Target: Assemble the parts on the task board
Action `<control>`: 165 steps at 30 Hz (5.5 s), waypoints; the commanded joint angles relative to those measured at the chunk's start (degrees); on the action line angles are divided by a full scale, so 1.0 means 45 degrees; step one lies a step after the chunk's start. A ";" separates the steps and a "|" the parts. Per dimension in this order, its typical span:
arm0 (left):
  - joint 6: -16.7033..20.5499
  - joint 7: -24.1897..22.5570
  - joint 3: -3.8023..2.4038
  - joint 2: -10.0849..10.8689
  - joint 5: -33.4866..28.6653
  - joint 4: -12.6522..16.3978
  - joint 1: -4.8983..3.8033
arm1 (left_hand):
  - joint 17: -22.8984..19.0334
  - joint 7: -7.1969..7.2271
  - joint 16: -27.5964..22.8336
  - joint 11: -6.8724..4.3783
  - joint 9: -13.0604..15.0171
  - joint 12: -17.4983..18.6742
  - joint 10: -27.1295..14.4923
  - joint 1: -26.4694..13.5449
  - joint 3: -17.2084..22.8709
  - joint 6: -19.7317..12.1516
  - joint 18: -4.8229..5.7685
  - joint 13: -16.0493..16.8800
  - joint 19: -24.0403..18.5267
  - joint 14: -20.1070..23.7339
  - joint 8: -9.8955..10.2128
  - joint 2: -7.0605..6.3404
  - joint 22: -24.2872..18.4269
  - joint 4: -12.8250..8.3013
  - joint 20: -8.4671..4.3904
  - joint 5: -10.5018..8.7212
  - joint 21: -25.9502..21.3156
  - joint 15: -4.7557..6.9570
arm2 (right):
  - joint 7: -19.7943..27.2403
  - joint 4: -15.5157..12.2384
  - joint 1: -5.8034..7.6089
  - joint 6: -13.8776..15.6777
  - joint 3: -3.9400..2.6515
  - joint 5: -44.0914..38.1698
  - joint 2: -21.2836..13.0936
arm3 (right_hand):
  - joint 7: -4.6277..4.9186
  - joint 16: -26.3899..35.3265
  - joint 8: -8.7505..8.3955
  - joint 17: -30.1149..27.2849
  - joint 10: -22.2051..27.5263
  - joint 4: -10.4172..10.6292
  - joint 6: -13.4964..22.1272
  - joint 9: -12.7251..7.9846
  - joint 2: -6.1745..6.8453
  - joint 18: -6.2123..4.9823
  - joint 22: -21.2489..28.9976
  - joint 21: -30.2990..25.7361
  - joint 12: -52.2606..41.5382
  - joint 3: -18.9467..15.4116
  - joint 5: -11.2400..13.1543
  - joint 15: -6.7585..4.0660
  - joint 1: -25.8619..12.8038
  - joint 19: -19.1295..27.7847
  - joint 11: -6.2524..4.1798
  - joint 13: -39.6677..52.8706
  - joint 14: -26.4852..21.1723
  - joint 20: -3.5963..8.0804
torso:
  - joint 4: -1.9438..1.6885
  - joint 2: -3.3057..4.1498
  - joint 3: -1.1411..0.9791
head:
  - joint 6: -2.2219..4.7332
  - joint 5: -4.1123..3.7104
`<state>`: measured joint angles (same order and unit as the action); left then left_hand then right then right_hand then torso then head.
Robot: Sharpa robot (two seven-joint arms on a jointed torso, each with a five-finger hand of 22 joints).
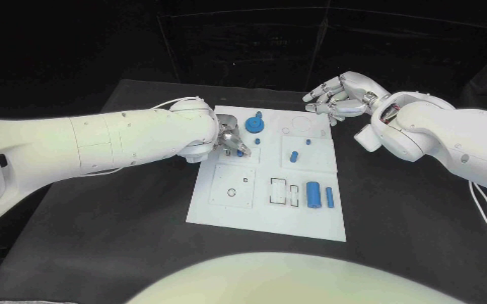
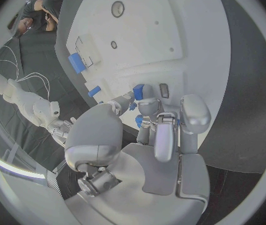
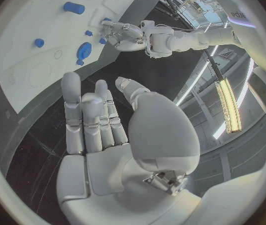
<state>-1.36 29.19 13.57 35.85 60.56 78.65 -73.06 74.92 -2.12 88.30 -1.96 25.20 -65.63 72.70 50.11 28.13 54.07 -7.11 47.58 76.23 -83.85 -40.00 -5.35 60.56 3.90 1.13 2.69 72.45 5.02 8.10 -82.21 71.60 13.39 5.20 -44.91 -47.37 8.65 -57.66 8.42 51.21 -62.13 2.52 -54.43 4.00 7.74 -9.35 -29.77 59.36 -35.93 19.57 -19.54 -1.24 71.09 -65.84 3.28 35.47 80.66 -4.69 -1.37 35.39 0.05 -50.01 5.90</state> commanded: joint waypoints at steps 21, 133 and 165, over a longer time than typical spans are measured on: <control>0.0514 -0.0105 -0.0549 0.0503 -0.0551 0.0223 -0.0162 | 0.2372 0.0043 -0.0041 -0.0030 -0.0194 0.0430 -0.0365 0.0208 -0.4032 -0.0040 0.0201 -0.0669 -0.0048 -0.1153 0.0198 -0.0202 -0.0225 0.1564 -0.0080 -0.0003 -0.0131 0.0109 | 0.0142 0.0064 0.0023 -0.0043 -0.0010 -0.0014 0.0010 | 0.0000 0.0094 0.0055 -0.0034 0.0011 0.0144 0.0111 -0.0001 0.0018 -0.0173 0.0095 -0.0159 -0.0008 -0.0018 -0.0065 0.0041 -0.0171 -0.0003 0.0050 -0.0054 0.0001 -0.0050 | -0.0001 -0.0002 0.0003 | 0.0002 -0.0071; -0.2881 -0.0757 -0.1254 -0.0918 -0.0938 -0.4043 -0.0604 | 0.2089 -0.0271 -0.0162 0.0225 -0.0078 0.1292 -0.0690 0.4363 0.0414 -0.1014 0.0149 -0.1847 -0.0185 -0.1099 0.0444 0.1443 -0.0262 -0.1555 0.0162 0.0015 -0.0479 -0.0112 | 0.0156 0.0138 0.0024 -0.0044 -0.0012 -0.0014 0.0131 | 0.0005 0.0116 0.0101 -0.0013 0.0038 0.0223 0.0144 0.0004 -0.0026 -0.0175 0.0150 -0.0238 -0.0038 -0.0008 -0.0150 0.0045 -0.0151 -0.0036 0.0053 -0.0157 0.0008 -0.0055 | 0.0069 0.0129 0.0014 | 0.0002 0.0082; 0.0003 -0.0787 -0.1188 0.1569 0.0522 0.0223 0.0042 | 0.2183 -0.0197 -0.0112 0.0138 0.0219 0.1108 -0.0378 0.3749 0.1800 -0.1001 0.0197 -0.1634 -0.0011 -0.1126 0.0044 0.0905 0.0034 -0.1818 0.0115 0.0009 -0.0307 -0.0066 | 0.0186 0.0218 0.0020 -0.0103 -0.0009 -0.0014 0.0130 | 0.0005 0.0116 0.0101 -0.0013 0.0038 0.0223 0.0144 0.0004 -0.0026 -0.0175 0.0150 -0.0238 -0.0038 -0.0008 -0.0150 0.0045 -0.0151 -0.0036 0.0053 -0.0157 0.0008 -0.0055 | 0.0113 0.0156 0.0008 | 0.0002 0.0180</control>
<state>-2.80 26.20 8.26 42.85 60.50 79.42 -72.89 74.91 -3.25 87.59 -1.22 26.24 -60.34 70.58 66.70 29.93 49.65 -6.66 40.18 75.80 -84.06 -39.62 -1.80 60.66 1.56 1.57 2.54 70.79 4.41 8.35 -81.19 71.59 13.32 5.20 -44.93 -46.83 8.69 -57.35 8.64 51.09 -62.13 3.18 -54.06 4.00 7.97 -9.34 -29.16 58.50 -35.93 19.55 -20.00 -1.24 70.87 -65.84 3.28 34.82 80.66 -4.69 -0.88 36.11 0.13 -49.99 6.73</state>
